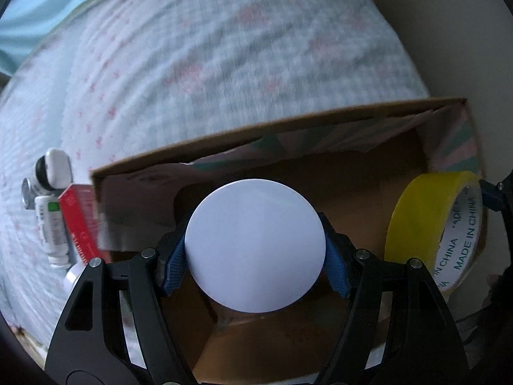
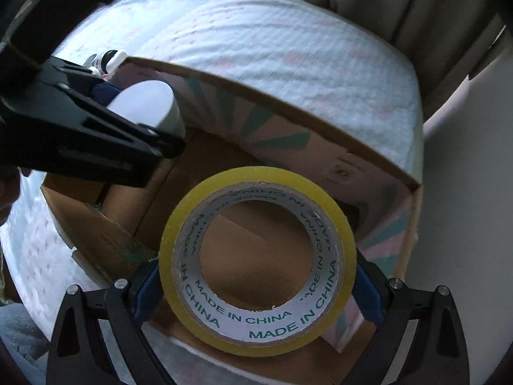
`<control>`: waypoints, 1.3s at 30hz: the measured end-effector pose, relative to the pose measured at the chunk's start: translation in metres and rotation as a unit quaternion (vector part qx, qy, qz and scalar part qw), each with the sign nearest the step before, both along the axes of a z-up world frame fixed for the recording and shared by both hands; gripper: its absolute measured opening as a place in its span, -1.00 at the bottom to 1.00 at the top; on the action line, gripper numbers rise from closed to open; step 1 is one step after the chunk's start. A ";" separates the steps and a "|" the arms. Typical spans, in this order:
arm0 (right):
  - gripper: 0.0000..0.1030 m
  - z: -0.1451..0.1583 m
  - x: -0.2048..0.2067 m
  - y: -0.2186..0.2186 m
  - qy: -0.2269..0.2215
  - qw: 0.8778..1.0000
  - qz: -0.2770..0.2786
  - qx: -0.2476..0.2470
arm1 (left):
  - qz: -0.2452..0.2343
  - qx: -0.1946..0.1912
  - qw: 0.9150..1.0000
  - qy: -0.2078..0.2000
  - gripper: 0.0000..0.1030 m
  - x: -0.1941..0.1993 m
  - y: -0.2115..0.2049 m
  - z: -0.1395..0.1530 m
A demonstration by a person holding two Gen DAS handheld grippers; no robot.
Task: Organize rigid objects
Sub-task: 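Release the white lid and yellow tape into the cardboard box with both tools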
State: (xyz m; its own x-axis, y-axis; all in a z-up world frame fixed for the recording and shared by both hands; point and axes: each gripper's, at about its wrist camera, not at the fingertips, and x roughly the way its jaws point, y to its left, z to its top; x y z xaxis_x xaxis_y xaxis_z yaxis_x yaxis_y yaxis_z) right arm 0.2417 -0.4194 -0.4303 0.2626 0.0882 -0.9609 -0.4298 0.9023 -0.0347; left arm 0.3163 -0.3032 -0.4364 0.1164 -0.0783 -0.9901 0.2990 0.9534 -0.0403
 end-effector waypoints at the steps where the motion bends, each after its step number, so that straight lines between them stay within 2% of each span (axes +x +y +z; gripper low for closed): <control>1: 0.87 -0.002 0.001 -0.001 0.001 1.000 -0.001 0.003 | -0.003 0.001 1.000 0.002 0.32 0.000 -0.002 -0.003; 4: 0.88 -0.006 0.004 -0.002 -0.003 1.000 -0.007 0.001 | -0.011 0.009 1.000 0.004 0.33 0.003 -0.006 -0.009; 5: 0.88 -0.008 0.006 -0.002 0.002 1.000 -0.011 0.003 | -0.016 0.016 1.000 0.003 0.50 0.003 -0.008 -0.008; 6: 0.88 -0.009 0.008 -0.003 0.012 1.000 -0.019 0.006 | -0.018 0.016 1.000 -0.006 1.00 0.003 -0.010 -0.004; 7: 0.89 -0.010 0.010 -0.005 0.021 0.999 -0.025 0.011 | -0.019 0.012 1.000 -0.015 1.00 0.003 -0.010 0.002; 8: 1.00 -0.010 0.011 -0.007 0.023 0.999 -0.030 0.019 | -0.018 0.005 0.999 -0.029 1.00 0.002 -0.010 0.008; 9: 1.00 -0.007 0.010 -0.009 0.011 0.999 -0.033 0.022 | -0.019 0.005 0.999 -0.038 1.00 0.001 -0.010 0.013; 12: 1.00 0.006 0.004 -0.014 -0.026 0.999 -0.043 0.015 | -0.024 0.009 0.999 -0.032 1.00 0.000 -0.009 0.015; 17: 1.00 0.016 0.000 -0.022 -0.016 0.997 -0.072 0.026 | -0.023 0.008 0.999 -0.032 1.00 -0.001 -0.001 0.019; 23: 1.00 0.038 -0.008 -0.023 -0.029 0.997 -0.075 0.018 | -0.020 0.000 0.999 -0.050 1.00 -0.018 0.007 0.051; 32: 1.00 0.094 -0.034 -0.020 -0.058 0.996 -0.075 0.008 | -0.020 -0.027 0.995 -0.094 1.00 -0.058 0.029 0.128; 39: 1.00 0.146 -0.058 0.001 -0.094 0.993 -0.070 0.018 | 0.027 -0.030 0.987 -0.157 1.00 -0.097 0.085 0.198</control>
